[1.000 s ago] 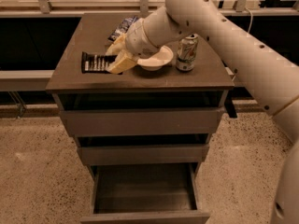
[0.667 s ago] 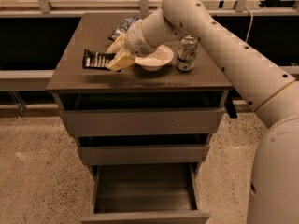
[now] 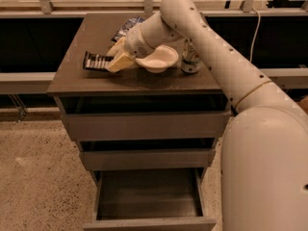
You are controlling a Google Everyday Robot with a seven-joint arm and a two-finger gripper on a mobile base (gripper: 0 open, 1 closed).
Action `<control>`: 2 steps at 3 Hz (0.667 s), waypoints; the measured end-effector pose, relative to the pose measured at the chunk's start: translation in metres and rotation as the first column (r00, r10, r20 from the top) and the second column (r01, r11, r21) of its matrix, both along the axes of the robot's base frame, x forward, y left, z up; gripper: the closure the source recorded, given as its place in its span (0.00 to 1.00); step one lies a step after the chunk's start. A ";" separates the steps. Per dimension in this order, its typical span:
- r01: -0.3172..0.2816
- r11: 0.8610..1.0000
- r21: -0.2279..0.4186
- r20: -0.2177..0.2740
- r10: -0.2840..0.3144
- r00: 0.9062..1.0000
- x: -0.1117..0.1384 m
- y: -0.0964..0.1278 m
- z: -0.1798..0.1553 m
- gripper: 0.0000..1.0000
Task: Pick rxbar chocolate from bottom drawer and place on counter
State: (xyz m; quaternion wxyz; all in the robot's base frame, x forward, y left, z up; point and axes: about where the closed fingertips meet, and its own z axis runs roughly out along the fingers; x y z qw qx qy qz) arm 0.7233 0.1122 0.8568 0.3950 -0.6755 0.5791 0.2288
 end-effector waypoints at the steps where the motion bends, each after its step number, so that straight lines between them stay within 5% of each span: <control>1: -0.002 1.000 0.002 0.000 0.002 1.000 0.001 0.002 0.000 0.38; 2: -0.006 1.000 -0.010 0.001 0.006 1.000 0.000 0.004 0.001 0.15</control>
Offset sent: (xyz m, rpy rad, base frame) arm 0.0006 0.0018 0.0075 -0.0279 -0.0107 0.0016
